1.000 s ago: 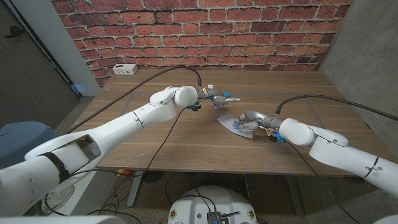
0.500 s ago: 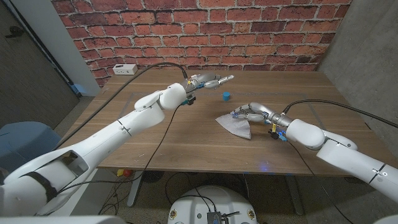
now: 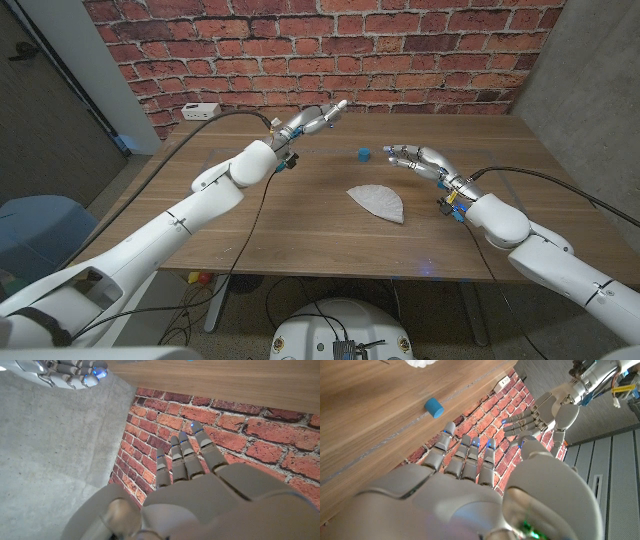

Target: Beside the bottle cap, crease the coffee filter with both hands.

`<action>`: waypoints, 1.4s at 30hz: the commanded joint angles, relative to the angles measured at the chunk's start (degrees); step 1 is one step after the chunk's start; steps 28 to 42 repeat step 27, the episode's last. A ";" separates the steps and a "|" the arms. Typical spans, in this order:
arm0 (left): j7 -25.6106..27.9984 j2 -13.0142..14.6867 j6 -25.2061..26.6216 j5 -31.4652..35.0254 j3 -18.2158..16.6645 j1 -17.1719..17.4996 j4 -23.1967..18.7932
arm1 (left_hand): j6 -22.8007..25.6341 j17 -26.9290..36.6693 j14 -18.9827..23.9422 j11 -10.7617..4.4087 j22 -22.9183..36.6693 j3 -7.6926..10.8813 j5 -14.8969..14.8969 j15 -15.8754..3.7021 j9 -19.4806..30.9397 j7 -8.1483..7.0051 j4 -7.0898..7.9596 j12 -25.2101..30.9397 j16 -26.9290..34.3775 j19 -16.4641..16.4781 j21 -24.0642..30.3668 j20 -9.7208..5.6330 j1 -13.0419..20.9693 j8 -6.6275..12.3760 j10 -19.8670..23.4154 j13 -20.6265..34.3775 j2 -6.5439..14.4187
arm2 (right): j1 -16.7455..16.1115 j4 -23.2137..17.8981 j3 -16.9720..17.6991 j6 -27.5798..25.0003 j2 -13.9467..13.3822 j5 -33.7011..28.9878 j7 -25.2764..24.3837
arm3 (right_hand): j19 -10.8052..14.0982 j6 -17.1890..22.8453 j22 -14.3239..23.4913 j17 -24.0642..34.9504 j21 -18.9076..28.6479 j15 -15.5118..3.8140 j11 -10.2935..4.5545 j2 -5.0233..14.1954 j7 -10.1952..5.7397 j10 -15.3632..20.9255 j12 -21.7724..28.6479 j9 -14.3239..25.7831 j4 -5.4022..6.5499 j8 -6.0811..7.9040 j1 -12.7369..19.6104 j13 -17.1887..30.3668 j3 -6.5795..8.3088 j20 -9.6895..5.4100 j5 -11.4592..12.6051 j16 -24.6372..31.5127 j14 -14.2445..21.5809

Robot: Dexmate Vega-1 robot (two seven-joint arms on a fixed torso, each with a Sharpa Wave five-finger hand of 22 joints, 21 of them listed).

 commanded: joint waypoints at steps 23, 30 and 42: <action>-6.49 2.43 -19.79 -27.65 -11.13 10.41 13.43 | -15.50 -0.65 -18.07 -6.05 -0.91 7.06 -0.53 -3.80 -0.49 0.38 1.15 -0.61 -0.31 -11.86 -1.60 -6.47 5.21 -0.48 -18.89 -1.11 2.95 | 5.01 8.91 1.60 11.45 16.70 8.72 -4.27 | 0.37 0.16 -0.25 -2.34 -1.21 2.72 2.22 -0.19 3.40 0.51 1.87 0.14 1.74 1.53 -6.53 -0.16 -3.27 -0.53 -0.28 0.87 0.49; -7.48 1.46 -20.80 -30.70 -11.84 10.81 16.59 | -16.01 -0.67 -18.27 -5.53 -0.92 7.25 -0.59 -3.75 -0.49 0.93 1.13 -0.59 -0.19 -11.93 -1.47 -6.55 5.29 -0.44 -19.54 -1.12 2.81 | 7.32 8.29 -0.52 11.34 17.87 10.89 -0.87 | 0.96 0.36 -0.28 -2.87 -1.18 2.51 2.03 0.63 3.46 0.77 1.86 0.11 0.93 1.50 -5.35 -0.20 -2.46 -0.98 -0.06 0.83 0.73; -7.48 1.46 -20.80 -30.70 -11.84 10.81 16.59 | -16.01 -0.67 -18.27 -5.53 -0.92 7.25 -0.59 -3.75 -0.49 0.93 1.13 -0.59 -0.19 -11.93 -1.47 -6.55 5.29 -0.44 -19.54 -1.12 2.81 | 7.32 8.29 -0.52 11.34 17.87 10.89 -0.87 | 0.96 0.36 -0.28 -2.87 -1.18 2.51 2.03 0.63 3.46 0.77 1.86 0.11 0.93 1.50 -5.35 -0.20 -2.46 -0.98 -0.06 0.83 0.73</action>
